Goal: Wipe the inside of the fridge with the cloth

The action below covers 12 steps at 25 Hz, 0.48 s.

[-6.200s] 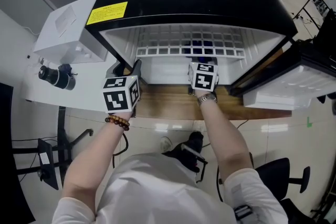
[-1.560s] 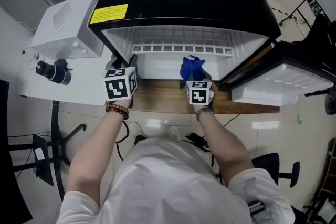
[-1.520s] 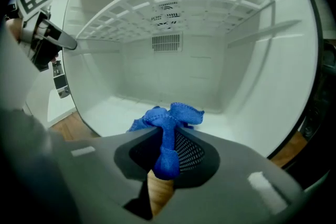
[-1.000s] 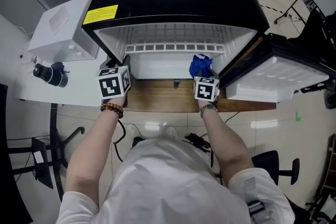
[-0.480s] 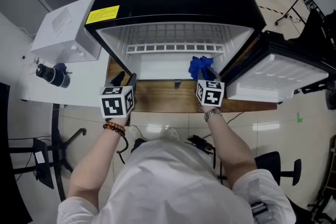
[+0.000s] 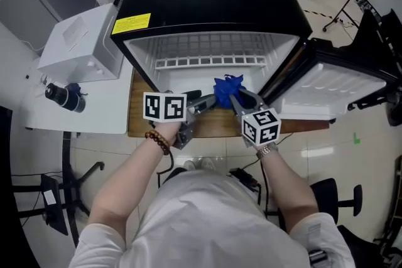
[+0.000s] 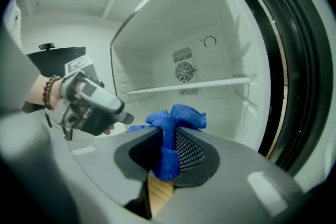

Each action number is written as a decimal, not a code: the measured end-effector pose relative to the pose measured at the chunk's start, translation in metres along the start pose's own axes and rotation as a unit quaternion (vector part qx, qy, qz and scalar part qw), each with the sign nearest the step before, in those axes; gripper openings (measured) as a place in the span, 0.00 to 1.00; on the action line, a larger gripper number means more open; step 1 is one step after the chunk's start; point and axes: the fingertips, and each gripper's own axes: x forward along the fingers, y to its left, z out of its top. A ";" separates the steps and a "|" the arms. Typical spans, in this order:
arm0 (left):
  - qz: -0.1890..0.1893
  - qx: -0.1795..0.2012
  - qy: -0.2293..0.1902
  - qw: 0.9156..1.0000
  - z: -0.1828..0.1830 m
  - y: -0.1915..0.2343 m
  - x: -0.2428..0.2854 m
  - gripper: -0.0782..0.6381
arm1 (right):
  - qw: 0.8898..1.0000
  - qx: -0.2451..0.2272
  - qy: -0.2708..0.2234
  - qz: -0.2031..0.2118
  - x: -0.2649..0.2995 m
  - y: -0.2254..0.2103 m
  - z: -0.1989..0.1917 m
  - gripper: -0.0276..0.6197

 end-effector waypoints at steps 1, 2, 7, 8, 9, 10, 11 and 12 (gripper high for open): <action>-0.014 -0.005 0.007 1.000 -0.001 -0.002 0.004 0.53 | 1.000 -0.004 -0.003 0.008 -0.003 0.007 0.003 0.14; -0.025 -0.012 0.013 1.000 -0.002 -0.004 0.007 0.54 | 1.000 -0.007 -0.005 0.014 -0.006 0.013 0.006 0.14; -0.105 -0.084 0.042 0.990 -0.009 -0.009 0.014 0.57 | 0.999 -0.030 -0.005 0.034 -0.016 0.044 0.010 0.14; -0.121 -0.096 0.045 0.987 -0.009 -0.011 0.014 0.57 | 0.999 -0.037 -0.002 0.039 -0.017 0.051 0.010 0.14; -0.136 -0.105 0.048 0.984 -0.009 -0.013 0.014 0.57 | 0.998 -0.043 0.000 0.043 -0.018 0.058 0.010 0.14; -0.148 -0.111 0.051 0.981 -0.010 -0.015 0.014 0.57 | 0.998 -0.046 0.001 0.045 -0.019 0.064 0.010 0.14; -0.159 -0.113 0.056 0.979 -0.011 -0.018 0.014 0.57 | 0.998 -0.047 0.001 0.045 -0.020 0.069 0.010 0.14; -0.168 -0.114 0.062 0.977 -0.013 -0.020 0.013 0.57 | 0.998 -0.048 0.001 0.044 -0.020 0.073 0.010 0.14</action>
